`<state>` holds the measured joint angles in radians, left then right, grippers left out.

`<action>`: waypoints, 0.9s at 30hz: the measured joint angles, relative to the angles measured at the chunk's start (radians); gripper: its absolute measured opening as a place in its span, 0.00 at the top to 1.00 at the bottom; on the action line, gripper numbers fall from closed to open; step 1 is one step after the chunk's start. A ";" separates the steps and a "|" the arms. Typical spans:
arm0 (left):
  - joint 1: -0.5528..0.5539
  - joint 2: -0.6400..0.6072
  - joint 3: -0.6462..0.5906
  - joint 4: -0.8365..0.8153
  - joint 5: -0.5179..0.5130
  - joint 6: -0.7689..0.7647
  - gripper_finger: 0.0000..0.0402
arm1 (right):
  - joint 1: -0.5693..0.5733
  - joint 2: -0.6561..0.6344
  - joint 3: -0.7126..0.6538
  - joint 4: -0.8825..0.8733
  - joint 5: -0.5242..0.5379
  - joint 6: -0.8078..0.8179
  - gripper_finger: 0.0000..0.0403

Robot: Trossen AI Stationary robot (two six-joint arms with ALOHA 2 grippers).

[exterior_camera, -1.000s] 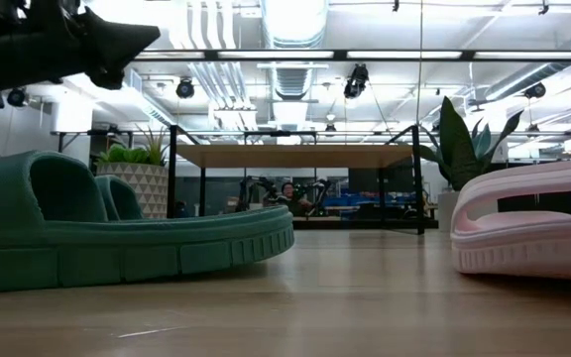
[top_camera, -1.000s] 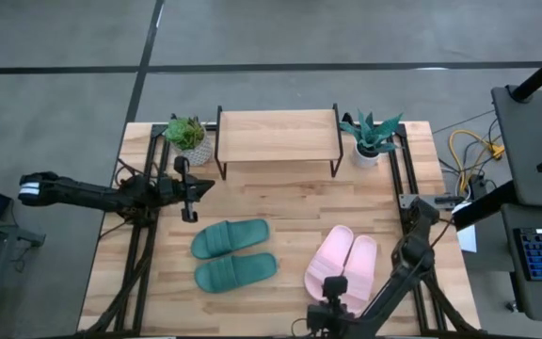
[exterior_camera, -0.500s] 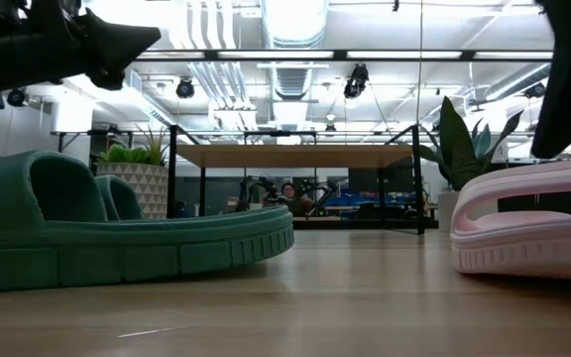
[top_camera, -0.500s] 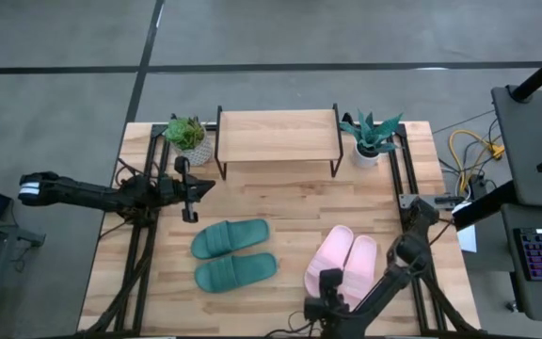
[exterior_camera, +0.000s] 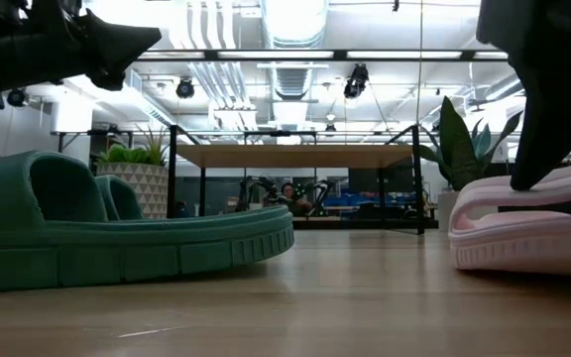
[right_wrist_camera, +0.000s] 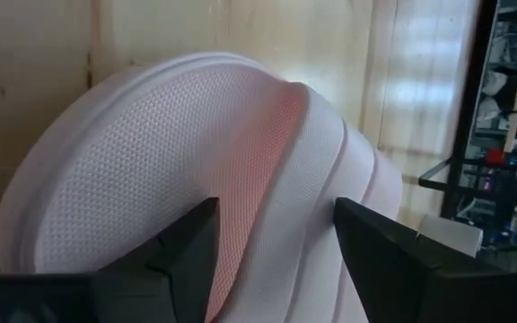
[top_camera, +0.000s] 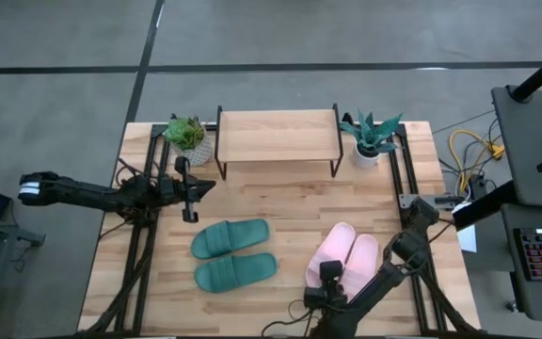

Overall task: Pick and place slides into the shelf
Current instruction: Put the left pink slipper on the shelf

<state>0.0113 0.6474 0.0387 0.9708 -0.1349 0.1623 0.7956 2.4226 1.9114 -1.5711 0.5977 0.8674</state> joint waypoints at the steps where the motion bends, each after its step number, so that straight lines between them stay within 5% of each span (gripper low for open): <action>1: 0.000 0.000 0.000 0.000 0.000 0.000 1.00 | 0.000 0.000 -0.003 0.001 0.003 0.004 0.49; 14: 0.000 0.000 0.000 0.000 0.000 0.000 1.00 | -0.004 0.000 -0.010 -0.001 0.013 -0.012 0.70; 22: 0.000 0.000 0.000 0.000 0.000 0.000 1.00 | -0.009 0.000 -0.008 0.000 0.001 -0.056 0.95; 27: 0.000 0.000 0.000 0.000 0.000 0.000 1.00 | -0.011 -0.002 -0.007 0.000 0.004 -0.063 0.97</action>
<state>0.0114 0.6473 0.0387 0.9707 -0.1346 0.1619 0.7845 2.4207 1.9042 -1.5716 0.6014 0.8040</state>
